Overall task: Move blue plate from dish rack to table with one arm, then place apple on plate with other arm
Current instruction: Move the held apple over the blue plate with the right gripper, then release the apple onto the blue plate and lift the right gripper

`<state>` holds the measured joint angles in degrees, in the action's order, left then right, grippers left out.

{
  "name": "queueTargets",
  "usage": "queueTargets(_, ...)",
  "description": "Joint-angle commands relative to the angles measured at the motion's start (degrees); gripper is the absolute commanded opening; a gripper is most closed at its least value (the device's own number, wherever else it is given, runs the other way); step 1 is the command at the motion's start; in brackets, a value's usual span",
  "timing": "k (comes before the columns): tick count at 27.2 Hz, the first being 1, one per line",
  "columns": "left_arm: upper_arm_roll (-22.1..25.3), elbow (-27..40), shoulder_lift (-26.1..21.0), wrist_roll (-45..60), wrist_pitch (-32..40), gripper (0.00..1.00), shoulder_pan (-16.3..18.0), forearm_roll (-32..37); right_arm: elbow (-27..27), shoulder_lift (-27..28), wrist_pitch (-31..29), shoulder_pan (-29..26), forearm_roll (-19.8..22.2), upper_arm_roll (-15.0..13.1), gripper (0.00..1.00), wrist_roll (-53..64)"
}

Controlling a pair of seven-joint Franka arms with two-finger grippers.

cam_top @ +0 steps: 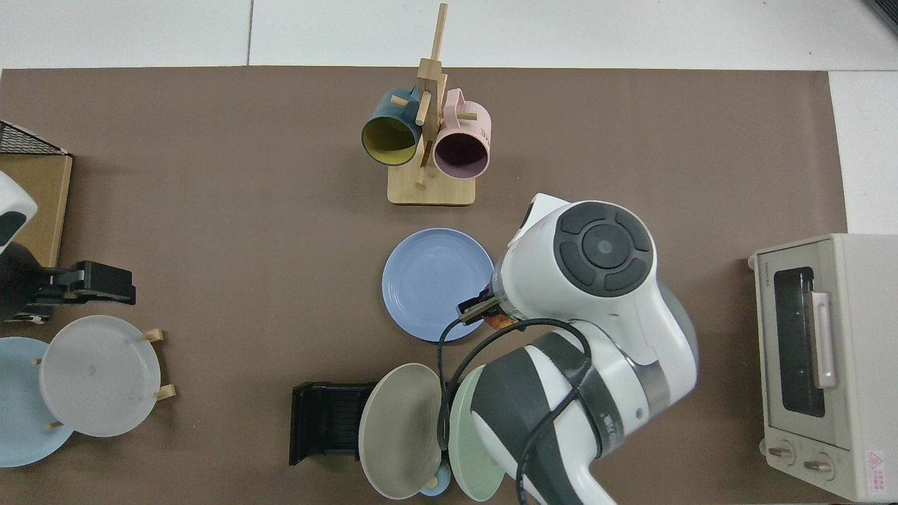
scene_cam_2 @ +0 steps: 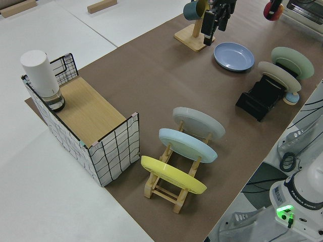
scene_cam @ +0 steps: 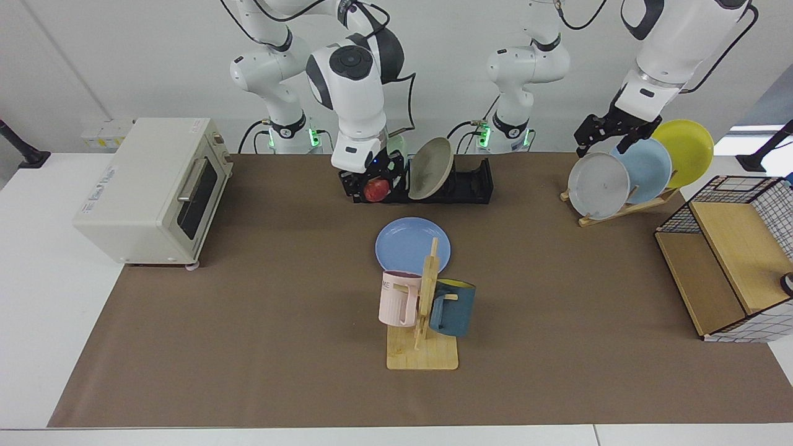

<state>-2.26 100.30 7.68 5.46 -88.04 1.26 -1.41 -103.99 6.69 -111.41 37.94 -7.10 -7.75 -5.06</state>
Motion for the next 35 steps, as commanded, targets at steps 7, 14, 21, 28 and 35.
queueTargets(7,-0.5,0.5,0.1,-0.4,-1.7,1.00,-0.2,1.1,0.3,10.3,-15.6,3.1,-2.8,0.5,0.00,-5.4)
queueTargets(14,-0.6,0.5,0.1,-0.4,-1.7,1.00,-0.3,1.1,0.6,15.7,-23.3,2.8,-2.7,2.4,0.00,-7.2)
queueTargets(21,-0.6,0.5,0.1,-0.4,-1.7,1.00,-0.3,1.1,0.6,18.8,-27.0,2.8,-2.8,2.9,0.00,-7.2)
queueTargets(28,-0.6,0.5,0.0,-0.4,-1.7,1.00,-0.3,1.1,1.3,18.1,-25.8,2.4,-2.7,3.0,1.00,-6.5)
queueTargets(35,-0.6,0.5,0.0,-0.4,-1.8,1.00,-0.3,1.1,1.5,14.3,-22.5,1.9,-2.6,2.9,1.00,-6.3)
